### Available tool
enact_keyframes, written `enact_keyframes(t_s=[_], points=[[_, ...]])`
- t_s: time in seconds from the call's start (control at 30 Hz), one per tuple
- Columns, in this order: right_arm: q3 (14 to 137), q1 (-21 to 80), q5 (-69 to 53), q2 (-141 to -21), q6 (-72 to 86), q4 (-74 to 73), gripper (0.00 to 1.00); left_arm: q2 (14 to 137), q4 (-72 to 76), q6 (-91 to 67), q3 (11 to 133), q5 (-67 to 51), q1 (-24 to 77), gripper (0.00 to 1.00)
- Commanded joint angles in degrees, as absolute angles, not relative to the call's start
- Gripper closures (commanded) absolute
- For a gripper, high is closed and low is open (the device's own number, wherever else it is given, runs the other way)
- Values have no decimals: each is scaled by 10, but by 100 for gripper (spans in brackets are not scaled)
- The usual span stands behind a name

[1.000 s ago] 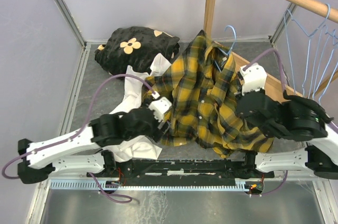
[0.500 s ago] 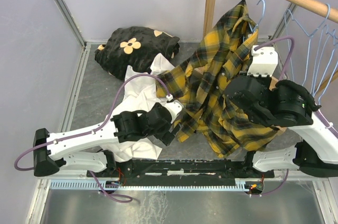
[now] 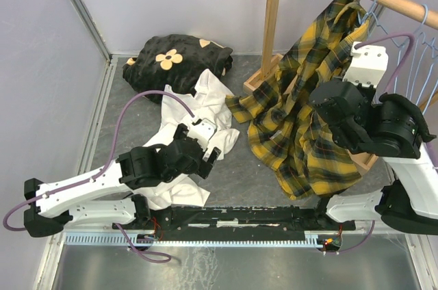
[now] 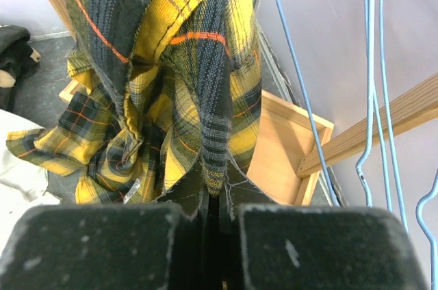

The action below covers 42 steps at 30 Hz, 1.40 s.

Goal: Place the shirt on the hanger
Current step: Place the hanger at the clothesline.

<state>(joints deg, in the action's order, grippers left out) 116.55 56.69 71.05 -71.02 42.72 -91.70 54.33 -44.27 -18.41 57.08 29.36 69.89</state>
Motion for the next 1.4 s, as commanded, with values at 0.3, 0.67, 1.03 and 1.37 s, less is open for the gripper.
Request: enact_keyframes(t_s=[0.3, 0.67, 1.03, 1.37], points=[[1153, 537, 768, -716, 329, -918, 100, 556, -444, -207, 602, 358, 700, 4], [1094, 460, 654, -754, 268, -721, 100, 541, -441, -200, 604, 333, 701, 4], [1153, 366, 618, -842, 271, -623, 100, 516, -423, -176, 608, 287, 700, 4], [1178, 303, 572, -863, 283, -598, 100, 493, -429, -191, 590, 271, 701, 4]])
